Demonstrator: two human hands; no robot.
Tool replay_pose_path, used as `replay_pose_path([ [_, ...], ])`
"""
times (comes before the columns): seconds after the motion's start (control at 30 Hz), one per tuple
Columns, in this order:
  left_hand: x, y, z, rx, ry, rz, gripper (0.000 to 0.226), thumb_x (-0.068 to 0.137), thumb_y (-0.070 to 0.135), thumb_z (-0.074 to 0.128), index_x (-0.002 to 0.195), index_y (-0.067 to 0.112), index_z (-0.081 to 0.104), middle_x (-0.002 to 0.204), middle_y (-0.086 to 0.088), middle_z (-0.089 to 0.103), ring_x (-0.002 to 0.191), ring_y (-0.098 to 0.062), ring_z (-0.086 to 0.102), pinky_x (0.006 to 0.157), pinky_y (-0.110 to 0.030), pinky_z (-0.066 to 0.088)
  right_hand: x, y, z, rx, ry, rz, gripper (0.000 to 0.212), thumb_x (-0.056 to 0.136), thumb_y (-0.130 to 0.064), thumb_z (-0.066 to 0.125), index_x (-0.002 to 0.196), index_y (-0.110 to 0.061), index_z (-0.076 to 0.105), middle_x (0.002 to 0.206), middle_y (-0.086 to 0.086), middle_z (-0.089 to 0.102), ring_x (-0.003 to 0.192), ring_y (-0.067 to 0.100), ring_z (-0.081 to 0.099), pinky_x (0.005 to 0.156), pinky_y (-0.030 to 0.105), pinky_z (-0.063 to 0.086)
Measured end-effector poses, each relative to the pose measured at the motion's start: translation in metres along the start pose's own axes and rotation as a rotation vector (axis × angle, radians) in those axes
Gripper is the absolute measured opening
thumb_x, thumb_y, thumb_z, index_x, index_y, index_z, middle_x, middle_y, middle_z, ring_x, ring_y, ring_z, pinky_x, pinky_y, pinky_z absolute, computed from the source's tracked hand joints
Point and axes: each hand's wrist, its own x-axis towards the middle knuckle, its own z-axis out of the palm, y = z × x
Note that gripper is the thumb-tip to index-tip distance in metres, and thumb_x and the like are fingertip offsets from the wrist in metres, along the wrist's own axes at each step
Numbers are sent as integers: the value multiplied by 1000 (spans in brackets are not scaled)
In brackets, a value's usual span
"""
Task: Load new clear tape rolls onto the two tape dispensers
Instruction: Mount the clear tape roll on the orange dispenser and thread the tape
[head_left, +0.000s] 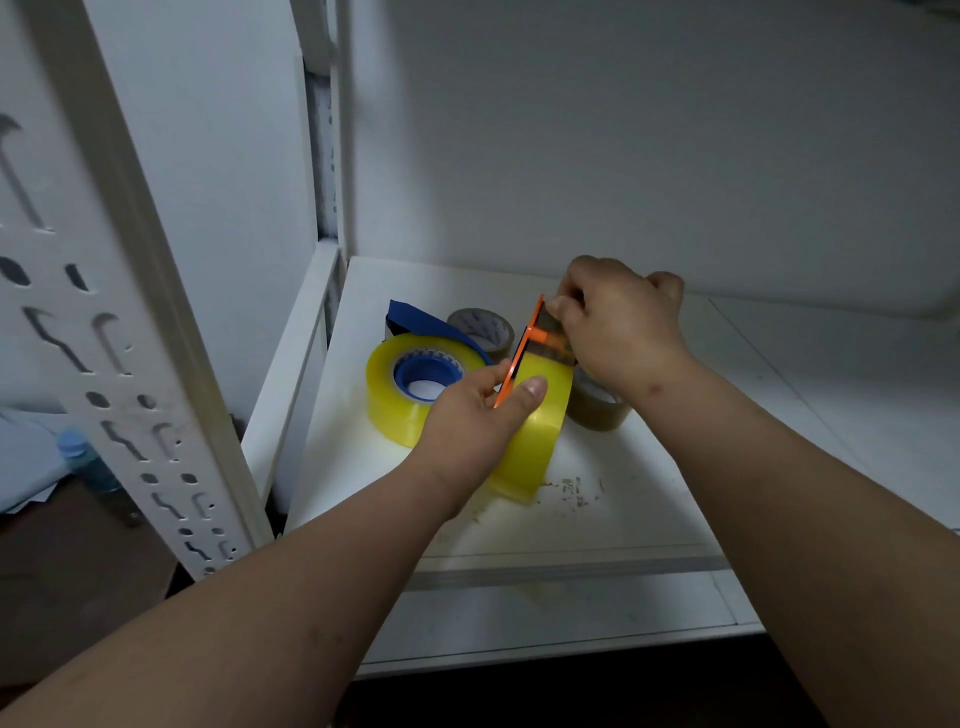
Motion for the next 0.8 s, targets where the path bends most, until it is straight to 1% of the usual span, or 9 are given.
replay_pose_path([
  [0.07,0,1,2,4,21,-12,51,89,46,63,134,21,59,87,10,64,91,-3,61,74,-12,43,-1,1,-5,54,-37,14,14,93,-31,48,83,-22,53,86,-3,58,88,23,55,89,38,24],
  [0.13,0,2,3,10,30,-22,51,89,46,62,133,21,58,91,9,66,91,-1,61,69,-10,42,-1,3,-11,122,-114,44,14,92,-33,52,86,-22,57,84,-5,58,85,18,52,90,36,27],
  [0.23,0,3,3,38,38,-24,55,89,48,61,135,19,57,88,7,62,94,-7,61,72,-13,43,-1,4,-23,258,-275,56,10,86,-29,62,87,-20,60,86,-3,60,89,22,58,90,41,44],
  [0.33,-2,4,2,86,30,-25,56,90,50,58,138,21,55,95,4,61,102,-12,60,77,-17,44,1,3,-34,241,-404,18,13,78,-16,67,90,-19,61,86,-3,60,92,24,61,87,44,51],
  [0.43,-4,4,0,129,13,-11,57,92,51,54,142,22,50,111,0,62,111,-14,59,87,-22,43,4,1,-36,181,-398,-12,17,76,-8,61,84,-23,57,79,-6,56,89,22,57,91,46,48],
  [0.5,-5,4,0,142,15,-4,55,94,50,51,143,25,49,122,1,62,113,-13,56,90,-23,40,5,-1,-33,134,-377,-20,19,77,-8,60,81,-25,53,82,-6,56,90,21,55,94,42,44],
  [0.57,-5,4,-1,143,20,-12,53,95,50,49,143,27,49,128,3,60,114,-11,53,91,-24,38,3,-2,-29,105,-338,-55,19,79,-9,60,80,-26,51,84,-8,55,89,19,53,95,37,39],
  [0.7,-5,7,-3,136,4,-35,52,94,51,49,141,28,51,126,3,62,117,-14,55,90,-26,40,1,-3,-24,164,-271,-150,29,76,-6,57,64,-25,38,68,-10,49,77,20,50,83,34,37],
  [0.8,-5,9,0,154,-12,-26,50,95,50,49,139,28,52,124,4,62,114,-12,55,82,-21,40,3,-2,-20,178,-268,-205,28,74,-5,56,64,-25,39,68,-8,49,74,21,51,72,30,35],
])
